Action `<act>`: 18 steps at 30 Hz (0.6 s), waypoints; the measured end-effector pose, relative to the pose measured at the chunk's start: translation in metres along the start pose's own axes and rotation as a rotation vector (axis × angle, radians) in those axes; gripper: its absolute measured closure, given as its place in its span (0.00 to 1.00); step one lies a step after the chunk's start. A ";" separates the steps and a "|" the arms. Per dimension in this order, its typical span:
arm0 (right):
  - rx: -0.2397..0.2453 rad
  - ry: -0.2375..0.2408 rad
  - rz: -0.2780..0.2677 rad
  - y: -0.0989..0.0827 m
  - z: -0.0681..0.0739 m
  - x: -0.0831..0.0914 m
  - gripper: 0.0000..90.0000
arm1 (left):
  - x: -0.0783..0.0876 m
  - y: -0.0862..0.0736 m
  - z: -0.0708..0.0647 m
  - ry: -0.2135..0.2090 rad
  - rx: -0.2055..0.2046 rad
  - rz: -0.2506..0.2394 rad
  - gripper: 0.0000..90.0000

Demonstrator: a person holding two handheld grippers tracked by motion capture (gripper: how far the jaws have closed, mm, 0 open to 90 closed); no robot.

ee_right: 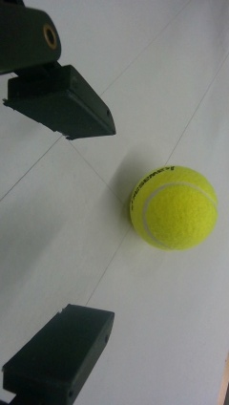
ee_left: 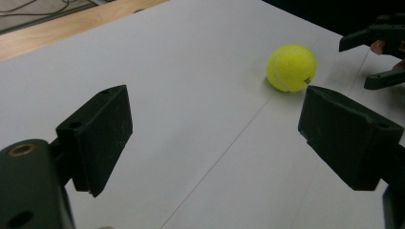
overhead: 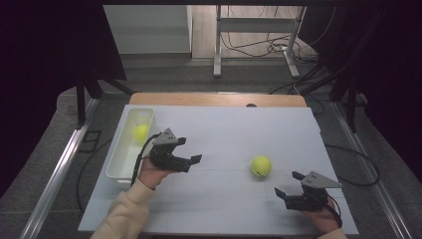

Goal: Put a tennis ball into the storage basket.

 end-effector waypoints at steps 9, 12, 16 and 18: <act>0.003 0.003 -0.002 0.000 -0.001 -0.001 0.13 | -0.018 -0.002 -0.008 -0.026 -0.016 0.036 0.13; 0.009 0.009 -0.005 0.000 0.000 -0.001 0.13 | -0.026 -0.003 -0.012 -0.037 -0.018 0.044 0.13; 0.007 0.011 -0.005 0.000 0.000 -0.001 0.13 | -0.031 -0.002 -0.015 -0.043 -0.019 0.049 0.13; 0.009 0.013 -0.005 0.000 0.000 0.000 0.13 | -0.036 -0.002 -0.019 -0.053 -0.025 0.056 0.13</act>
Point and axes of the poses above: each handheld gripper's, and its own axes: x roughly backward along the jaws, y roughly out of its top, z roughly to its left, the point moved 4 cm from there along -x, roughly forward along the jaws, and after that the axes turned 8 degrees about -z, right-handed, at the moved point
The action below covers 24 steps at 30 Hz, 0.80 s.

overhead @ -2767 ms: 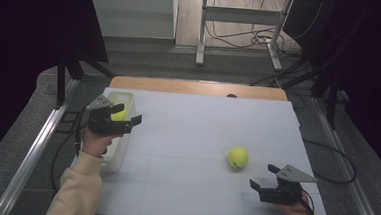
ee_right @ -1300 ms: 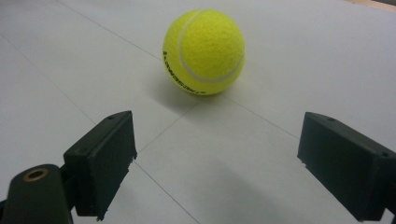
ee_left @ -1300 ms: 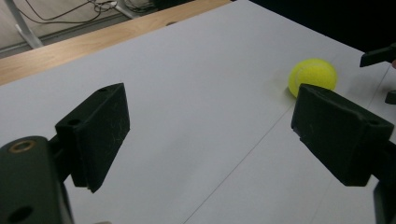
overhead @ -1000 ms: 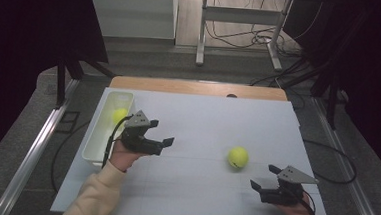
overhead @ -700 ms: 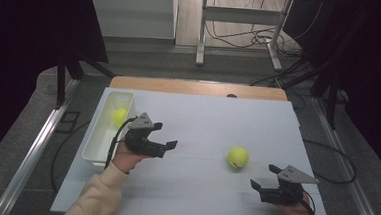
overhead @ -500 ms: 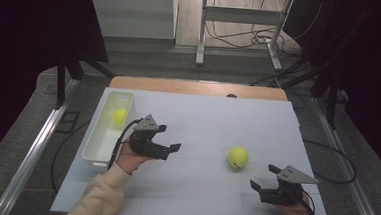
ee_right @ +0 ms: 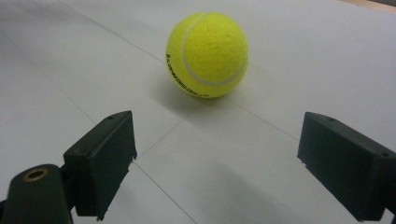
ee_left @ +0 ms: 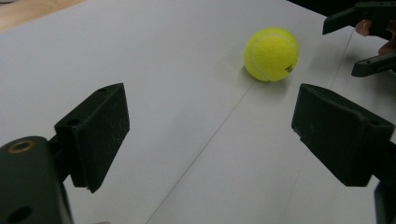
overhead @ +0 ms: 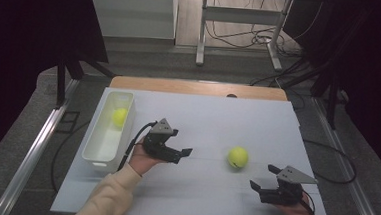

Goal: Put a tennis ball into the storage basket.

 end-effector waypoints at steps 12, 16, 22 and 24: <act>0.003 -0.004 0.004 0.000 0.000 0.000 0.13 | -0.016 0.000 -0.010 -0.031 -0.019 0.025 0.13; 0.003 -0.004 0.003 0.000 0.000 0.000 0.13 | -0.020 0.000 -0.011 -0.034 -0.020 0.028 0.13; 0.004 -0.004 0.003 0.000 0.000 0.001 0.13 | -0.025 0.001 -0.014 -0.042 -0.023 0.027 0.13; 0.004 -0.005 0.003 0.000 0.000 0.000 0.13 | -0.028 0.002 -0.015 -0.053 -0.016 0.023 0.14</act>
Point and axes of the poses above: each handheld gripper's, and its own axes: x roughly backward along the jaws, y roughly out of its top, z roughly to its left, the point moved 4 cm from there along -x, roughly forward along the jaws, and after that the axes turned 8 degrees about -z, right-handed, at the moved point
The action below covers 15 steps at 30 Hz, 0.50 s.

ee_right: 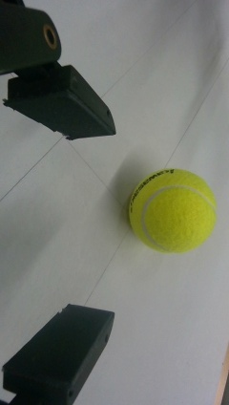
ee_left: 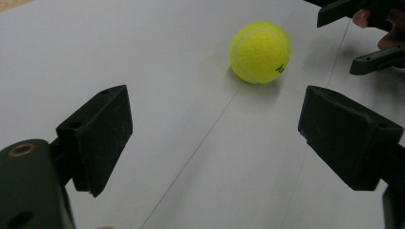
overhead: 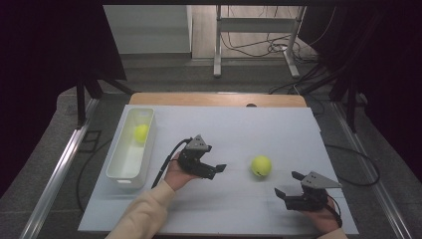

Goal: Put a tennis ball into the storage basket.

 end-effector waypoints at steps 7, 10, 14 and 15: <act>-0.008 -0.002 0.000 0.000 -0.001 0.000 0.13 | -0.009 0.004 -0.002 -0.010 -0.002 0.003 0.14; -0.010 -0.002 0.001 0.000 -0.001 0.000 0.13 | -0.014 0.007 -0.004 -0.018 -0.007 0.002 0.14; -0.012 -0.003 0.001 0.000 -0.001 0.000 0.13 | -0.020 0.009 -0.008 -0.029 -0.015 0.007 0.14; -0.012 -0.001 0.001 0.000 -0.001 0.000 0.13 | -0.021 0.010 -0.009 -0.031 -0.017 0.007 0.14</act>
Point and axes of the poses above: each handheld gripper's, and its own axes: x roughly backward along the jaws, y roughly out of its top, z roughly to its left, the point moved 4 cm from there along -x, roughly forward along the jaws, and after that the axes turned 8 degrees about -z, right-handed, at the moved point
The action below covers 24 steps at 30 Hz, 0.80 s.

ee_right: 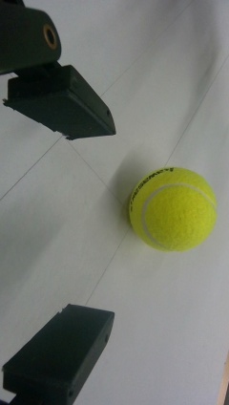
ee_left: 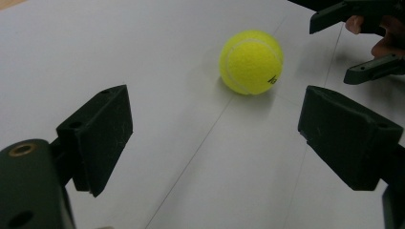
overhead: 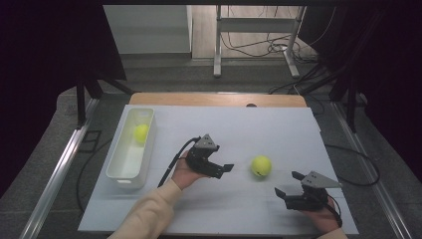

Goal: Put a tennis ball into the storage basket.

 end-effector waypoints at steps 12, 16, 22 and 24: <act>0.000 -0.002 -0.004 0.000 0.000 0.001 0.13 | -0.024 0.008 -0.007 -0.037 -0.002 0.007 0.14; 0.000 -0.003 -0.005 0.000 0.000 0.001 0.13 | -0.030 0.010 -0.009 -0.042 0.004 0.004 0.14; 0.000 -0.002 -0.005 0.000 0.000 0.001 0.13 | -0.039 0.010 -0.009 -0.047 -0.004 0.017 0.14; 0.000 -0.003 -0.005 0.000 0.000 0.001 0.13 | -0.042 0.009 -0.009 -0.047 0.003 0.018 0.14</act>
Point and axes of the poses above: each handheld gripper's, and its own axes: x roughly backward along the jaws, y roughly out of its top, z roughly to its left, the point moved 4 cm from there along -x, roughly forward along the jaws, and after that the axes turned 8 degrees about -z, right-handed, at the moved point
